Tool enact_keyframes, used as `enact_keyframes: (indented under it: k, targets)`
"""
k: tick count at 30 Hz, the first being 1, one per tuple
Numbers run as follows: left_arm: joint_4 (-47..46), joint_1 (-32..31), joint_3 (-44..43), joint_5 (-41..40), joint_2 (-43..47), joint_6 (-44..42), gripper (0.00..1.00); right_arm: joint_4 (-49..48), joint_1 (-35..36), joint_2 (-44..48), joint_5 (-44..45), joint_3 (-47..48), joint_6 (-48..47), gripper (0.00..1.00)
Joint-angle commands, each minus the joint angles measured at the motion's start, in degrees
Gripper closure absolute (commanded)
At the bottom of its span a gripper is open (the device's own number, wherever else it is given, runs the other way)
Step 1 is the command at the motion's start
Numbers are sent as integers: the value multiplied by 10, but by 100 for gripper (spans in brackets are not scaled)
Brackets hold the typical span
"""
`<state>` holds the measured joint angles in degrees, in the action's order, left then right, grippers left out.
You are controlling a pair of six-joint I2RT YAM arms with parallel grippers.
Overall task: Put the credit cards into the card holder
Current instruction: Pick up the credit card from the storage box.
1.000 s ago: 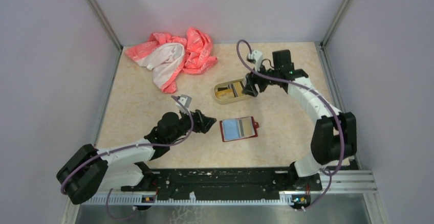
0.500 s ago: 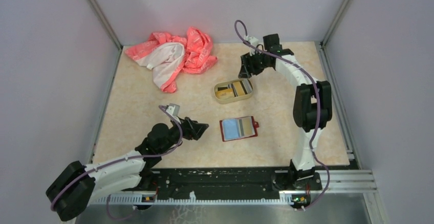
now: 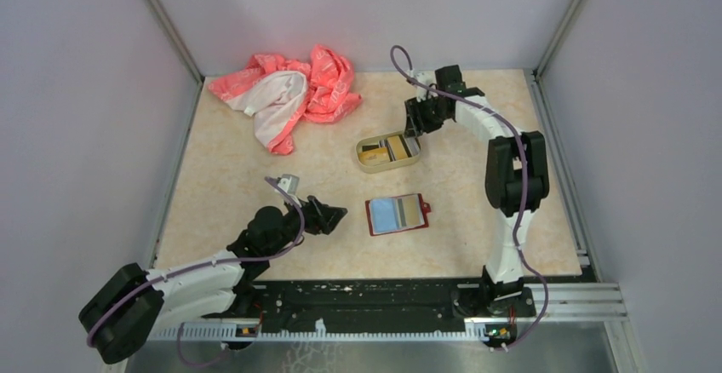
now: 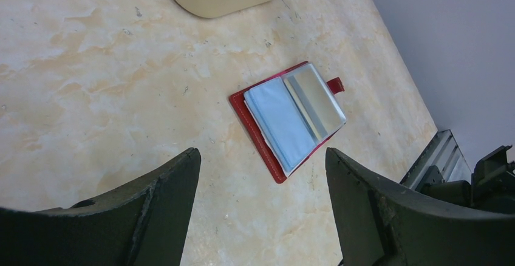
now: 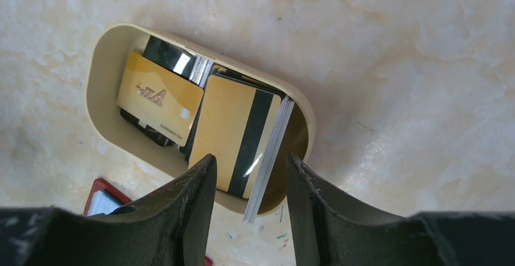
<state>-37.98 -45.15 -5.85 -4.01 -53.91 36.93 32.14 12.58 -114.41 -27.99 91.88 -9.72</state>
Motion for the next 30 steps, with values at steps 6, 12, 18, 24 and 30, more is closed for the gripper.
enact_keyframes:
  k: [6, 12, 18, 24, 30]
  targets:
    - [-36, 3, 5, 11, -12, 12, 19, -28, -3, -15, 22, -6, 19, 55]
    - [-40, 3, 7, 11, -12, 18, 19, -37, -4, -17, 31, -11, 29, 55]
    - [-41, 3, 6, 12, -16, 18, 19, -39, -4, -20, 39, -7, 39, 55]
    - [-46, 3, 7, 13, -18, 20, 19, -40, -4, -17, 43, -9, 43, 55]
    - [-54, 3, 6, 18, -30, 22, 19, -39, -4, -21, 45, -10, 43, 55]
